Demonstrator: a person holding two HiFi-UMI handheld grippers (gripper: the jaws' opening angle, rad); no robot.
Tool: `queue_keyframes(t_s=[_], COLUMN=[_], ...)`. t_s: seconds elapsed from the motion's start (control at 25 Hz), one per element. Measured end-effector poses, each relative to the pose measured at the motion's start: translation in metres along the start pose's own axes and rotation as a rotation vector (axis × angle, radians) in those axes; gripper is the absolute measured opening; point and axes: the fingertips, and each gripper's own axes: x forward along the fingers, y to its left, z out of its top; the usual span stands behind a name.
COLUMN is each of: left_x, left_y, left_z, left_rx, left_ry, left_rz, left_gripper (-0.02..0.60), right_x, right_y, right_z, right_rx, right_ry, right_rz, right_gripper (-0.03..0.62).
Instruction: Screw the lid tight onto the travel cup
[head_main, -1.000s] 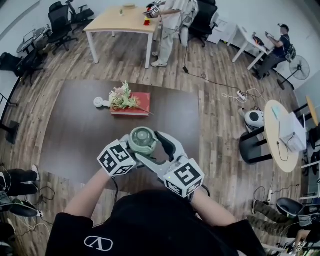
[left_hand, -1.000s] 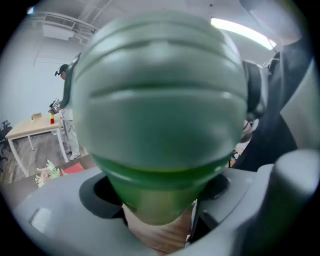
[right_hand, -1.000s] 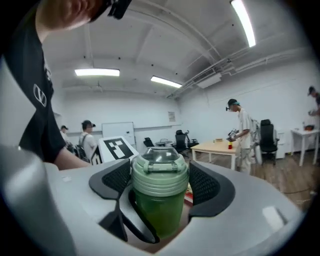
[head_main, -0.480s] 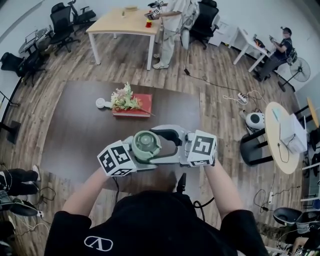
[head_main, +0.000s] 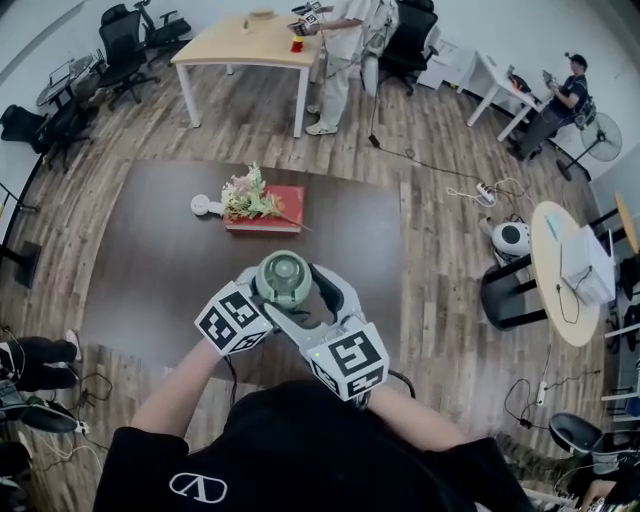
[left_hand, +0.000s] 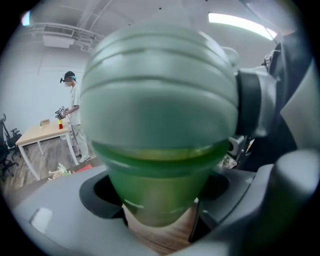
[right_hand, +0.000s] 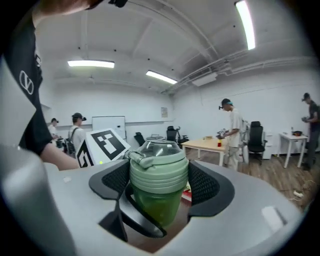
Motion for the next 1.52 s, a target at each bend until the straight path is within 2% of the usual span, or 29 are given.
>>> queue_keyframes(t_s=[0.04, 0.12, 0.24, 0.36, 0.48, 0.64, 0.72, 0.76, 0.84, 0.92, 1.04, 1.12, 1.2, 1.32, 1.44, 1.48, 1.52], left_x=[0.001, 0.003, 0.005, 0.001, -0.006, -0.003, -0.001, -0.001, -0.002, -0.003, -0.002, 0.0, 0.001, 0.001, -0.009, -0.016, -0.025], left_y=[0.001, 0.001, 0.002, -0.005, -0.021, -0.045, -0.051, -0.05, -0.041, -0.029, -0.012, -0.008, -0.008, -0.003, 0.015, 0.022, 0.03], left_z=[0.001, 0.001, 0.0, 0.006, 0.01, 0.003, 0.002, 0.003, 0.007, 0.007, -0.003, -0.007, -0.006, -0.005, -0.01, -0.01, -0.011], left_rx=[-0.002, -0.002, -0.01, -0.032, -0.005, 0.073, 0.086, 0.076, 0.047, 0.02, -0.025, -0.042, -0.057, -0.048, -0.052, -0.056, -0.055], left_ry=[-0.004, -0.008, -0.01, -0.047, -0.049, 0.012, 0.024, 0.017, 0.002, -0.005, -0.002, -0.005, -0.023, -0.033, -0.065, -0.094, -0.126], left_rz=[0.007, 0.016, 0.005, -0.072, -0.168, -0.273, -0.285, -0.273, -0.221, -0.161, -0.081, -0.055, -0.052, -0.015, 0.083, 0.129, 0.182], left_gripper=[0.396, 0.396, 0.397, 0.397, 0.399, 0.399, 0.397, 0.397, 0.397, 0.397, 0.396, 0.396, 0.397, 0.399, 0.4, 0.4, 0.4], right_x=[0.0, -0.001, -0.001, -0.008, -0.022, -0.032, -0.032, -0.031, -0.024, -0.014, 0.002, 0.007, 0.006, -0.001, -0.021, -0.029, -0.038], right_y=[-0.001, -0.004, -0.001, 0.004, -0.001, 0.004, 0.009, 0.01, 0.01, 0.01, 0.008, 0.009, 0.008, 0.002, -0.014, -0.025, -0.04], right_z=[0.0, 0.0, -0.001, 0.008, 0.016, 0.012, 0.011, 0.013, 0.018, 0.021, 0.013, 0.008, 0.008, 0.009, 0.003, -0.002, -0.01], right_rx=[0.016, 0.031, -0.009, -0.069, -0.072, -0.113, -0.115, -0.11, -0.101, -0.094, -0.064, -0.063, -0.062, -0.003, 0.087, 0.111, 0.129], right_ry=[0.004, 0.003, -0.004, -0.07, -0.092, -0.023, 0.001, -0.001, -0.019, -0.034, -0.023, -0.014, -0.021, -0.046, -0.085, -0.091, -0.094], right_rz=[-0.046, -0.083, -0.027, 0.155, 0.416, 0.724, 0.807, 0.809, 0.734, 0.594, 0.339, 0.224, 0.192, 0.226, 0.23, 0.194, 0.129], right_gripper=[0.38, 0.382, 0.383, 0.383, 0.385, 0.403, 0.412, 0.416, 0.413, 0.413, 0.413, 0.413, 0.414, 0.414, 0.411, 0.406, 0.36])
